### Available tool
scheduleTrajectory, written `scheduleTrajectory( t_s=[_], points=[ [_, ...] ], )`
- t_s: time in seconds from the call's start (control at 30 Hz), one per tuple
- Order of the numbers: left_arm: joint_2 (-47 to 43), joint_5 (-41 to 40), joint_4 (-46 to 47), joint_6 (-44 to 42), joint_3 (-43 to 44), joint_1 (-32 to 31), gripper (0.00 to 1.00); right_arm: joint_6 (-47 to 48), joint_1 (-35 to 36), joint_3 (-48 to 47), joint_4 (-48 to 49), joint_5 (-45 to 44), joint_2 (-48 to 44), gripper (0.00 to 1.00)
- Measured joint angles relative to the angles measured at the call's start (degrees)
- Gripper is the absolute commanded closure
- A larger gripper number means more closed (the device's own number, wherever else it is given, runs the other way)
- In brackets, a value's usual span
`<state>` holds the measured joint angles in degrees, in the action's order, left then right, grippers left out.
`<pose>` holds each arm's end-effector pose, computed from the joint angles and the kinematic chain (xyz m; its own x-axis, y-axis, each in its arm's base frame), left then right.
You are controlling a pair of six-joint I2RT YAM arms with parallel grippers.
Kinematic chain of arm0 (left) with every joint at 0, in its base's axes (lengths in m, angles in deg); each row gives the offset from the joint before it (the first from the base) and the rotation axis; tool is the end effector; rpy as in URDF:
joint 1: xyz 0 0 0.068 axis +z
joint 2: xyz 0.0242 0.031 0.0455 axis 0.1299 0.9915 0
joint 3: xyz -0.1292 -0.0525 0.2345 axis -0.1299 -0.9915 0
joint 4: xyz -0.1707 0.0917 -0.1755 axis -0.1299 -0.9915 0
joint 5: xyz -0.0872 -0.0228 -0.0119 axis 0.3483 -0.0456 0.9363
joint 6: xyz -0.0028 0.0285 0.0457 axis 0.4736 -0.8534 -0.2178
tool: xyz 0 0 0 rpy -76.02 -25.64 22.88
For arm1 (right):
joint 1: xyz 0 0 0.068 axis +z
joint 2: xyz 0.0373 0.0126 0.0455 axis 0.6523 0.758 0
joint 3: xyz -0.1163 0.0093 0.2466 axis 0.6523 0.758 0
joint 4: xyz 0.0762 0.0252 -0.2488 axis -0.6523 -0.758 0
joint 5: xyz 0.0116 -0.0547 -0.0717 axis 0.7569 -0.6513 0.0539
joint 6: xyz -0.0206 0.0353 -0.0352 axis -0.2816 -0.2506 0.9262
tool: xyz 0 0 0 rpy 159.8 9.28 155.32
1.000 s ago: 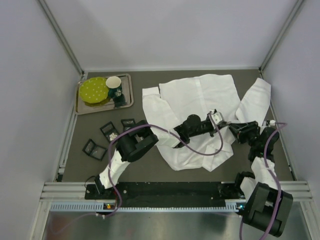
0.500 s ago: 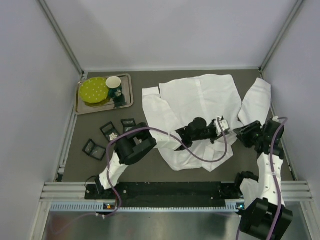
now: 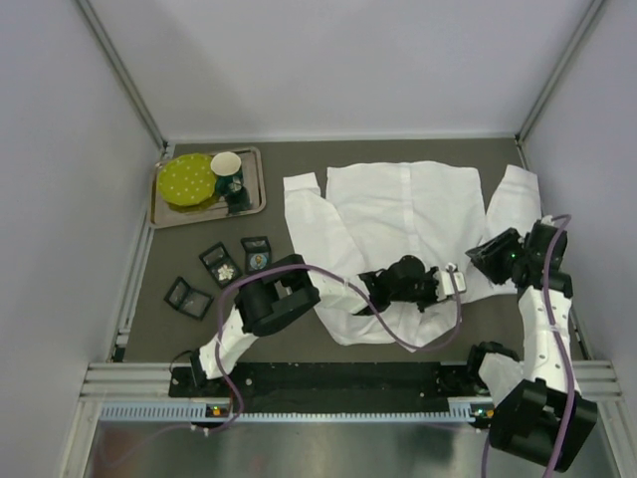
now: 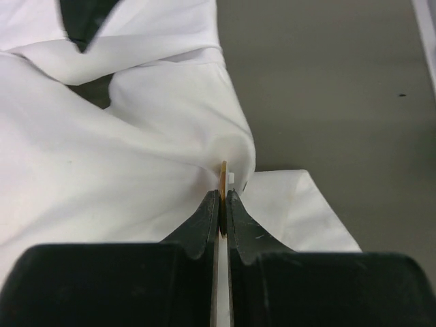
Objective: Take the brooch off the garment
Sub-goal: Remove the brooch from the clothes.
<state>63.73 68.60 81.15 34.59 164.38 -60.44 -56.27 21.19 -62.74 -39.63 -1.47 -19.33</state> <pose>0.1726 -0.4532 0.1456 0.0994 0.3138 -0.9443 0.9925 0.0366 0.1167 0.1722 -0.0479 0.2464 -0.4626 0.7920 -0.3985 0.4775 0.6012 0.6407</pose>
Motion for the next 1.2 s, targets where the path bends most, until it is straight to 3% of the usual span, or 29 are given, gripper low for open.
scheduleTrajectory(
  t_s=[0.33,0.5,0.6,1.0,1.2],
  points=[
    [0.1,-7.8,3.1,-0.9,-0.1,1.2,1.00,1.7,0.4,-0.1,-2.2,-0.7,5.5,0.56],
    [0.6,-9.9,4.4,-2.6,0.1,1.9,1.00,1.9,1.2,-0.1,-2.2,1.9,8.2,0.70],
    [0.7,-10.4,5.7,-4.1,0.1,1.9,1.00,0.5,1.5,-0.1,-2.1,2.7,8.5,0.72],
    [0.6,-11.3,8.1,-9.8,-1.5,1.9,1.00,-1.7,2.5,0.7,-0.2,1.1,11.3,0.65],
    [-1.7,-11.9,2.6,-6.4,-1.6,2.9,1.00,3.1,3.2,-0.7,-0.3,-2.4,13.1,0.59]
  ],
)
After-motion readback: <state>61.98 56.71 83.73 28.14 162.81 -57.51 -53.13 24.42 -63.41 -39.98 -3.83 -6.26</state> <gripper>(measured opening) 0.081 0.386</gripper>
